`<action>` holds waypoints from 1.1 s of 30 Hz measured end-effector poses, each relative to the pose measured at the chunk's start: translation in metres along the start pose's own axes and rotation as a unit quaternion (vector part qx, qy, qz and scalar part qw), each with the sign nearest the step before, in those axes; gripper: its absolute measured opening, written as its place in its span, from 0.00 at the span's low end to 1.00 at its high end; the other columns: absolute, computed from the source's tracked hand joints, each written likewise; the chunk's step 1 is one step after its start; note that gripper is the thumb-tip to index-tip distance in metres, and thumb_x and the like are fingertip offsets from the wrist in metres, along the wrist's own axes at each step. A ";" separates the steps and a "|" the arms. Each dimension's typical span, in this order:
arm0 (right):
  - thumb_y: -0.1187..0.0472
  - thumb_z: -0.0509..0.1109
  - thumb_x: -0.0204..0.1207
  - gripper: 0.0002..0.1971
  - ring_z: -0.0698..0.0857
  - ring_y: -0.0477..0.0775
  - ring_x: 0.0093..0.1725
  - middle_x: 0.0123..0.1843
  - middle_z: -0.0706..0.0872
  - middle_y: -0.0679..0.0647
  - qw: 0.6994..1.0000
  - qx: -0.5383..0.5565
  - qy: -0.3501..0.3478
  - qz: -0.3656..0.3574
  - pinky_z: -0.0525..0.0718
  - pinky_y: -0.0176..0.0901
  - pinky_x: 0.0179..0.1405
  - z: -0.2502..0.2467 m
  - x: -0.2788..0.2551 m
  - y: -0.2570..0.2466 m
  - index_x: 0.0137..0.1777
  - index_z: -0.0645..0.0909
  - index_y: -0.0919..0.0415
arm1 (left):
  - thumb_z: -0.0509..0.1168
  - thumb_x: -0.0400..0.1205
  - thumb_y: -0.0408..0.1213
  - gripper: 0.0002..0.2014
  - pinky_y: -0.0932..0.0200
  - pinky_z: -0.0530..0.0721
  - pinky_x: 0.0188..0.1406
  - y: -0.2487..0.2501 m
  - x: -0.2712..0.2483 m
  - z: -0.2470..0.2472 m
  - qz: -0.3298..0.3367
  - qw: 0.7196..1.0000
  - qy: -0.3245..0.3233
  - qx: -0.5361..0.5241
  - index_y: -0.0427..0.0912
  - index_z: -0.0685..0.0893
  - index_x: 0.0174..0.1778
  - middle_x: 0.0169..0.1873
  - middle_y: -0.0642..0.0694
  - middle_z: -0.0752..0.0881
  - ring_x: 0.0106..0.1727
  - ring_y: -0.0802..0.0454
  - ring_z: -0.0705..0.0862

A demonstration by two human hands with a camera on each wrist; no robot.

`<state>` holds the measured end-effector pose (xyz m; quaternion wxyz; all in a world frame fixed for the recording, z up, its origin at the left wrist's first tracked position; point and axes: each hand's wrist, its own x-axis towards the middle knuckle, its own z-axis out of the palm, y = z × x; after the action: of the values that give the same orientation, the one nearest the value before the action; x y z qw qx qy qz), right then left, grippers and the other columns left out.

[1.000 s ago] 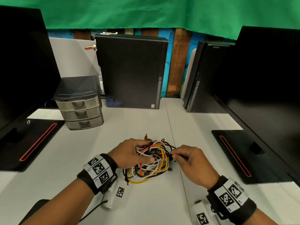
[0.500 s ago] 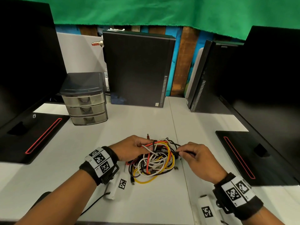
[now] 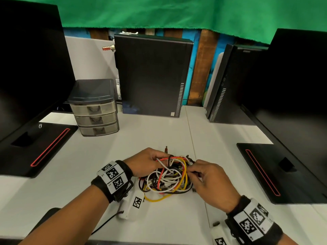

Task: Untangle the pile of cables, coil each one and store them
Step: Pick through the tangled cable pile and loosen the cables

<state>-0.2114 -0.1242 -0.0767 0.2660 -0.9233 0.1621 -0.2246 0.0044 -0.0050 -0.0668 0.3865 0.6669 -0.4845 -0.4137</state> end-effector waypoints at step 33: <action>0.65 0.68 0.83 0.12 0.91 0.46 0.41 0.41 0.92 0.40 0.991 0.088 -0.055 0.081 0.90 0.51 0.47 -0.017 0.005 0.009 0.49 0.92 0.49 | 0.79 0.74 0.29 0.16 0.56 0.88 0.49 0.014 0.001 0.009 -0.037 0.997 0.052 -0.045 0.47 0.88 0.56 0.45 0.40 0.93 0.50 0.42 0.92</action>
<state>-0.2171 -0.1409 -0.0675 0.3716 -0.8911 0.2017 -0.1649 -0.0082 -0.0103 -0.0574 0.4249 0.6868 -0.4195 -0.4145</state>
